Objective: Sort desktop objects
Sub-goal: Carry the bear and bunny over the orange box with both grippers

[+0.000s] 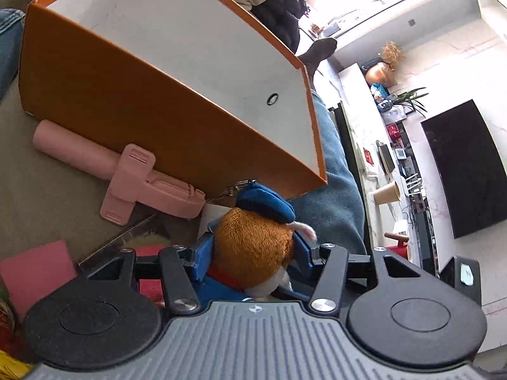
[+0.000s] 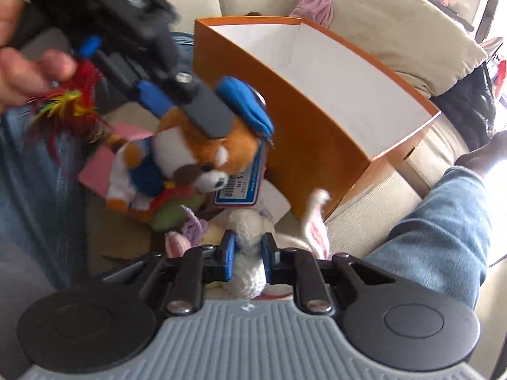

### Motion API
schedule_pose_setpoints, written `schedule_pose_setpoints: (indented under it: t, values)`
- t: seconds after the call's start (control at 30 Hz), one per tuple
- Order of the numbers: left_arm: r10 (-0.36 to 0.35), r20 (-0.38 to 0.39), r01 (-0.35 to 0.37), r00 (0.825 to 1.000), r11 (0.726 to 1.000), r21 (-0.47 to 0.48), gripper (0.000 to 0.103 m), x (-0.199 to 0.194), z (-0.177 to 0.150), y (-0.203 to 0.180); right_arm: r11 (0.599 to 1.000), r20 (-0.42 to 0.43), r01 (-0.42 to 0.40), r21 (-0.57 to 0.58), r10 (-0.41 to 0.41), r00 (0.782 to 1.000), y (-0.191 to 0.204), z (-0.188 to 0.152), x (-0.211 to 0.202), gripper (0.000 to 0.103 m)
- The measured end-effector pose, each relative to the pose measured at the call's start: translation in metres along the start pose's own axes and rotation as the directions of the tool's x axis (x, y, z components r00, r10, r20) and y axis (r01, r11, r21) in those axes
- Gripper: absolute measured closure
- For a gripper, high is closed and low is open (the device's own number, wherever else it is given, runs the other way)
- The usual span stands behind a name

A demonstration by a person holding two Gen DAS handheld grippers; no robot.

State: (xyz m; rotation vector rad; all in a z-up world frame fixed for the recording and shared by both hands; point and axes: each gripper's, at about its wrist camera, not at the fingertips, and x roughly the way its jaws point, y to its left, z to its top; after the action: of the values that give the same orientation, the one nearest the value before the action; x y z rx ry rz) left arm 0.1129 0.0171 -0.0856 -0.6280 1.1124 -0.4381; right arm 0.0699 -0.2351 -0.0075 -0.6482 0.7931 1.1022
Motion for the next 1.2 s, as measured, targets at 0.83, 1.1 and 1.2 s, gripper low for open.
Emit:
schedule_pose_setpoints:
  t: [0.83,1.1,1.2]
  values:
    - [0.355,0.026,-0.293,0.934,0.726,0.622,0.036,-0.005,-0.084,-0.109,0.949,-0.131,0.043,0.312,-0.002,0.991,-0.003,-0.003,-0.019,0.060]
    - [0.527,0.016,-0.376,0.850,0.584,0.719,0.049,0.039,-0.099,-0.102,0.921,-0.118,0.019,0.388,0.029,0.993,-0.013,-0.014,-0.018,0.060]
    - [0.496,-0.012,-0.370,0.868,0.664,0.650,0.057,0.029,-0.088,-0.088,0.914,-0.103,0.013,0.405,0.031,0.994,-0.011,-0.011,-0.015,0.051]
